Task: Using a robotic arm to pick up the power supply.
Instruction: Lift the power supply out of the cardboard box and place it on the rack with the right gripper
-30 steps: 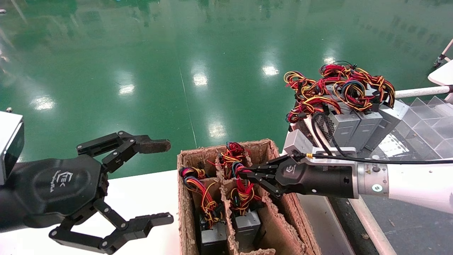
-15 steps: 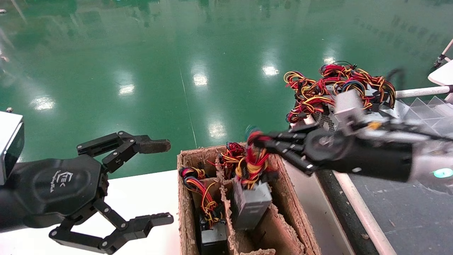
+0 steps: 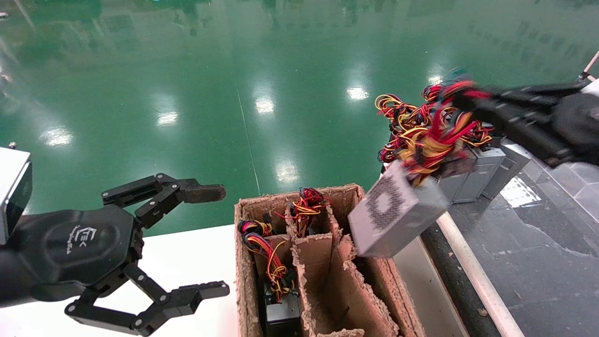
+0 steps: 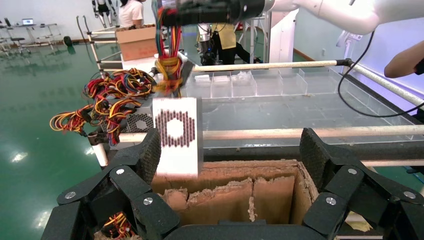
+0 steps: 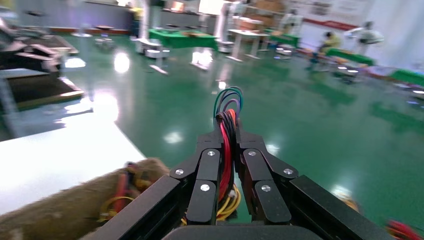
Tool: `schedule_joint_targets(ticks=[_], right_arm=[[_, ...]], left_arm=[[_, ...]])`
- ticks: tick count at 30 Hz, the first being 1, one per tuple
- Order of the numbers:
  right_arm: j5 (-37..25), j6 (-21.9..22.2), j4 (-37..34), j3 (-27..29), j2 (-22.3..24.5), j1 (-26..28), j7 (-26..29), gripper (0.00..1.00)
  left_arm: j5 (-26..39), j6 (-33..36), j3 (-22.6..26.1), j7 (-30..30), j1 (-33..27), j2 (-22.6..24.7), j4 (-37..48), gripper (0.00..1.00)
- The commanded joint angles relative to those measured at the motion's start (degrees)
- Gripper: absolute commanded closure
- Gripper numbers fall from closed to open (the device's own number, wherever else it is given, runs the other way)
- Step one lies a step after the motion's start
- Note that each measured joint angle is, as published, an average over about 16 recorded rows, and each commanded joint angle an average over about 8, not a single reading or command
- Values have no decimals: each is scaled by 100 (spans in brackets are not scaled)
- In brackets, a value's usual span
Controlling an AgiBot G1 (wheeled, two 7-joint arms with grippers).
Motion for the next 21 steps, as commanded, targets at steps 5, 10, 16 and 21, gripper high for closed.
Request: schedule_joint_targets(ticks=[5,10,16,21], right_arm=[[146,221,-35,292,599,-173,-53,100],[76,336,-339,391,959,-268,-193,100],[-92,359,-759,355,1107,-346,-374,100],[-306,391,-1062,230,990,-298,-487,100]], left_arm=[[0,0,0,0,0,0,0,0],[0,0,0,0,0,0,0,0],[0,0,0,0,0,0,0,0],[0,0,1,0,0,0,0,0]])
